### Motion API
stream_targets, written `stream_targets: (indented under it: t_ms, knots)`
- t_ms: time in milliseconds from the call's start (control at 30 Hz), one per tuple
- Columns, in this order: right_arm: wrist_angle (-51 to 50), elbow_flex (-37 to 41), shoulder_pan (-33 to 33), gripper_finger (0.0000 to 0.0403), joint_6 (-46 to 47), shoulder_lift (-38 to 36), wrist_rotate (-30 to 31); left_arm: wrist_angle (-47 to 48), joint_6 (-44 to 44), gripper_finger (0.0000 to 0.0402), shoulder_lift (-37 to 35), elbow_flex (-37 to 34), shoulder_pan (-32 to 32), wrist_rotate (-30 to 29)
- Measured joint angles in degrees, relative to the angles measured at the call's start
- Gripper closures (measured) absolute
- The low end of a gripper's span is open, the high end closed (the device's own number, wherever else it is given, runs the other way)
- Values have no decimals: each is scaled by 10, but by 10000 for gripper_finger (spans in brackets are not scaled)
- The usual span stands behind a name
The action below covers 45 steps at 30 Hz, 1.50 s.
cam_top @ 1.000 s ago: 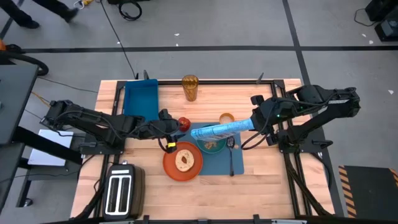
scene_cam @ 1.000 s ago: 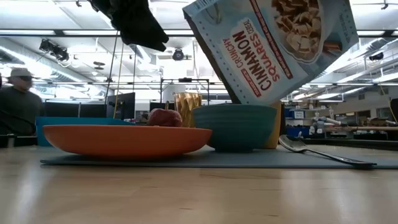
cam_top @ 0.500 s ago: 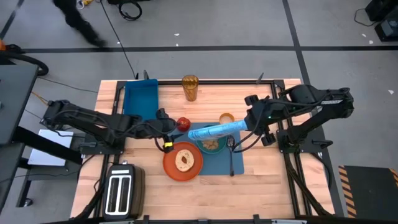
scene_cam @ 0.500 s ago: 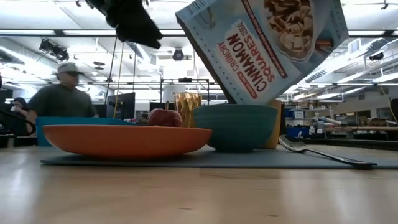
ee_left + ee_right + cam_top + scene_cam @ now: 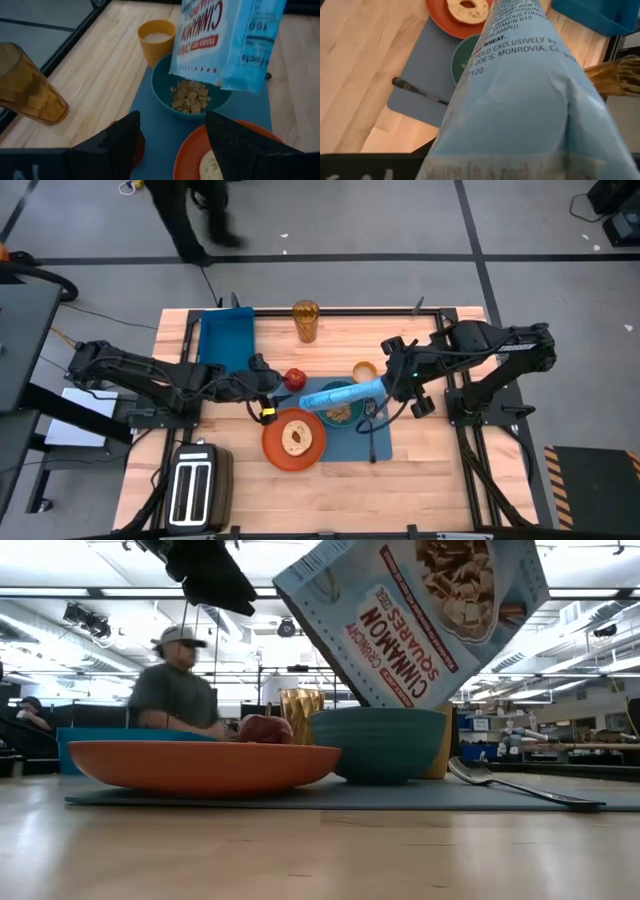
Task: Arrange a breakfast setting
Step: Pour the cereal into the green bowl
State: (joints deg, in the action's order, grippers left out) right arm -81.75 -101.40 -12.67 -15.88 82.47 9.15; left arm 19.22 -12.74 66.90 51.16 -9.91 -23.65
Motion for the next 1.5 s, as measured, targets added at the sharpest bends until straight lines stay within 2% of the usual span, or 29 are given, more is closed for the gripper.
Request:
stream_targets:
  t_ms: [233, 767, 867, 1067, 1167, 1433, 1500]
  knots:
    - [-17, -44, -2, 252, -12, 28, -11, 6, 1, 169, -4, 0, 0, 0]
    - [-26, -44, 0, 252, 21, 32, 0, 22, 1, 169, -4, 0, 0, 0]
    - [-28, -44, 3, 252, 27, 32, 18, 21, 1, 169, -4, 0, 0, 0]
    - [-10, -44, -3, 252, 24, 32, -13, 21, -1, 169, -4, 0, 0, 0]
    - [-17, -44, -5, 252, 38, 32, 12, 21, -1, 169, -4, 0, 0, 0]
    - [-18, -44, -8, 252, 49, 36, -3, 21, -1, 169, -4, 0, 0, 0]
    - [-16, -44, -11, 252, 27, 36, -8, 21, -1, 169, -4, 0, 0, 0]
